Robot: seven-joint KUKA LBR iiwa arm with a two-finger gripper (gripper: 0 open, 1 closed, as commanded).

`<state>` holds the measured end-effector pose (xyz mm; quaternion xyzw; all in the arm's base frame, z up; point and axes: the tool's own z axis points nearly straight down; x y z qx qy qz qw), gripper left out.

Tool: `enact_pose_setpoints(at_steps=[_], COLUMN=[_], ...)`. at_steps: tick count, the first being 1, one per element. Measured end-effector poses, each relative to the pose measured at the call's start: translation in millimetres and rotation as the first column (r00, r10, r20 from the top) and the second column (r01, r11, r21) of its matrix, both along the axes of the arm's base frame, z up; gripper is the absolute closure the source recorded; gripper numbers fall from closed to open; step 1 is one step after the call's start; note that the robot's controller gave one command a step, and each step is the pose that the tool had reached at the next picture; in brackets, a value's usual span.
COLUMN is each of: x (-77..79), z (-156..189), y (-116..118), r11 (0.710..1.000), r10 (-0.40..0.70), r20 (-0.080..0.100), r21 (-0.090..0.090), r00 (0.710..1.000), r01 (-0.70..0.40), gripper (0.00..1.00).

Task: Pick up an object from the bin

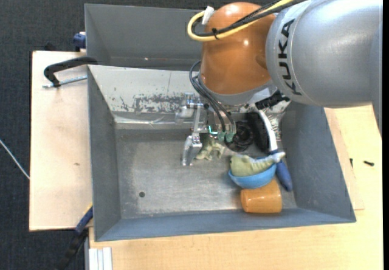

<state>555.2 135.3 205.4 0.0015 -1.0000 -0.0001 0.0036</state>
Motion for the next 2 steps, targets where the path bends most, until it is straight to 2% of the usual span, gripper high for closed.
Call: enact_pose_setpoints(at_steps=[1, 2], x=[36.7, 34.4], z=[-73.9, -132.9], y=[-95.7, -117.5], r11=[0.991, 1.000], r10=[0.131, 0.017], r20=[0.003, 0.014], r21=[-0.002, 0.003], r00=[0.991, 1.000], r01=[-0.131, -0.017], gripper=[0.00, 0.00])
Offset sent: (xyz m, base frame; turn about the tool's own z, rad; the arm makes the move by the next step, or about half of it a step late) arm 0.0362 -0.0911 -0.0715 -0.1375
